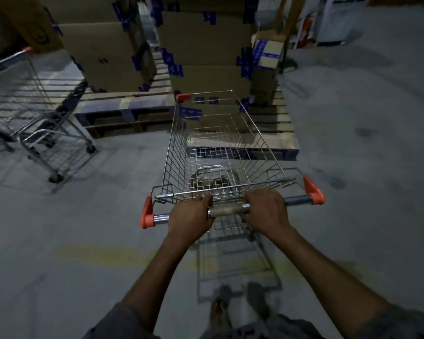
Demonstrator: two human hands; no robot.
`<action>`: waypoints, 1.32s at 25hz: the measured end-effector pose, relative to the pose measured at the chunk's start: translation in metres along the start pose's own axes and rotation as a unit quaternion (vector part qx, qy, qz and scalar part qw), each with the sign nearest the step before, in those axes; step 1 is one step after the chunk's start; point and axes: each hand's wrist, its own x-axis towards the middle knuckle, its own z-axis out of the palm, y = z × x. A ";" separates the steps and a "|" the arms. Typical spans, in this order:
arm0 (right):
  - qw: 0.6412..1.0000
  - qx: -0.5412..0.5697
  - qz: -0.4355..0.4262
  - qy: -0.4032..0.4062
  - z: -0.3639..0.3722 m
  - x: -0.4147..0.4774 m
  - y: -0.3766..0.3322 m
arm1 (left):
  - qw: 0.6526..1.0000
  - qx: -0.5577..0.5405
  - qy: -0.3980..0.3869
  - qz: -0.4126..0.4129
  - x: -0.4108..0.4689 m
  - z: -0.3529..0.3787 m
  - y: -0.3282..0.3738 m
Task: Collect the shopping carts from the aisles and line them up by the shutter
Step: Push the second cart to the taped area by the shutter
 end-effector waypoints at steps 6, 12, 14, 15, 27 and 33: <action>0.999 -0.025 0.019 -0.017 -0.015 -0.073 0.017 | 0.998 0.054 -0.035 0.005 -0.044 -0.008 0.051; 0.998 -0.055 0.035 -0.021 -0.022 -0.149 0.046 | 0.998 0.044 -0.039 0.012 -0.090 -0.009 0.113; 0.997 -0.062 0.037 -0.016 -0.024 -0.173 0.053 | 0.998 0.039 -0.037 0.022 -0.104 -0.010 0.130; 0.997 -0.065 0.038 -0.019 -0.026 -0.184 0.056 | 0.998 0.035 -0.037 0.028 -0.110 -0.011 0.137; 0.994 -0.014 0.108 -0.003 -0.031 -0.333 0.048 | 0.981 -0.023 -0.029 0.190 -0.188 -0.011 0.174; 0.986 -0.016 0.163 0.036 -0.027 -0.386 0.034 | 0.970 -0.017 -0.049 0.236 -0.202 -0.008 0.190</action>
